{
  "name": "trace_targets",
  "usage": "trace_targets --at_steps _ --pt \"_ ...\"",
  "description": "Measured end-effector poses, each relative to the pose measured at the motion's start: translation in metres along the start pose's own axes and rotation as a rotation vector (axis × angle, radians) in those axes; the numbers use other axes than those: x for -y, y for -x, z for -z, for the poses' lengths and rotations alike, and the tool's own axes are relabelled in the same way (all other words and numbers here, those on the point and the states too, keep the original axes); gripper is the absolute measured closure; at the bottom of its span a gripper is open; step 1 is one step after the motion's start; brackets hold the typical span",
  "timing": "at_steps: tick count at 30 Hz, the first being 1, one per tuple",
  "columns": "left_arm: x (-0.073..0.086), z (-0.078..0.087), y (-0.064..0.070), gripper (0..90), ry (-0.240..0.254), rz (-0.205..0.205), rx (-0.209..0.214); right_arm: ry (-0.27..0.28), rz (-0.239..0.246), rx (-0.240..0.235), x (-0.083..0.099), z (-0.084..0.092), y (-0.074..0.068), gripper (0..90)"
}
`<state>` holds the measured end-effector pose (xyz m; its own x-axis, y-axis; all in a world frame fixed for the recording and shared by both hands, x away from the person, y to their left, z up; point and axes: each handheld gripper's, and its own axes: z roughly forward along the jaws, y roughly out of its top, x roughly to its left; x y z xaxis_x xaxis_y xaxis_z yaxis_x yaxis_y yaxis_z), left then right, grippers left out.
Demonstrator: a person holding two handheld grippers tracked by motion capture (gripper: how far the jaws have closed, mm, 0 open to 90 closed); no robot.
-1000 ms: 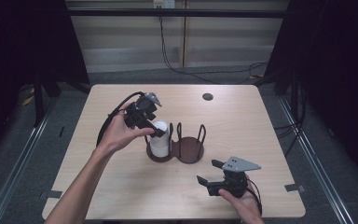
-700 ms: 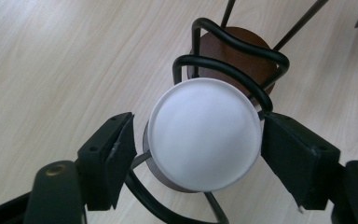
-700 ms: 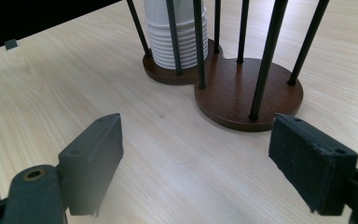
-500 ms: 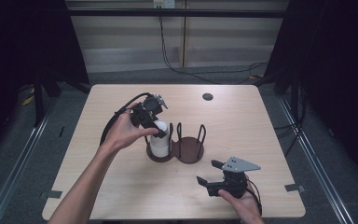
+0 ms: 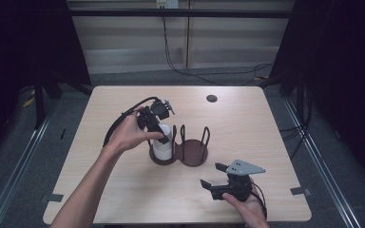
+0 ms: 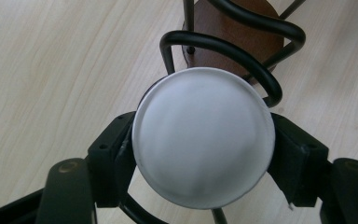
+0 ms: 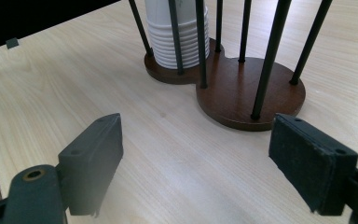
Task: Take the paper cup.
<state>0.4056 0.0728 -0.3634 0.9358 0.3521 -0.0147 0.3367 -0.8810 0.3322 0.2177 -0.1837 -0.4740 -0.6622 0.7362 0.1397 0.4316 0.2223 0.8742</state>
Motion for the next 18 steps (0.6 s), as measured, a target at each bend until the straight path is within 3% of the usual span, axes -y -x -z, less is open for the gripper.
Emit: trace_targets --at_steps 4,11,18 --pt "-0.0015 -0.0005 -0.001 31.6 -0.044 -0.015 0.0 -0.001 -0.002 -0.001 0.0 -0.0002 -0.0001 17.0" --pt "-0.0017 0.0003 0.0005 33.0 -0.015 0.001 -0.02 -0.002 -0.001 0.0 0.0001 -0.0002 0.0002 17.0" --pt "-0.0017 0.0057 0.0007 33.7 0.008 0.011 -0.008 0.002 -0.006 0.004 0.0 -0.0003 -0.0001 16.5"
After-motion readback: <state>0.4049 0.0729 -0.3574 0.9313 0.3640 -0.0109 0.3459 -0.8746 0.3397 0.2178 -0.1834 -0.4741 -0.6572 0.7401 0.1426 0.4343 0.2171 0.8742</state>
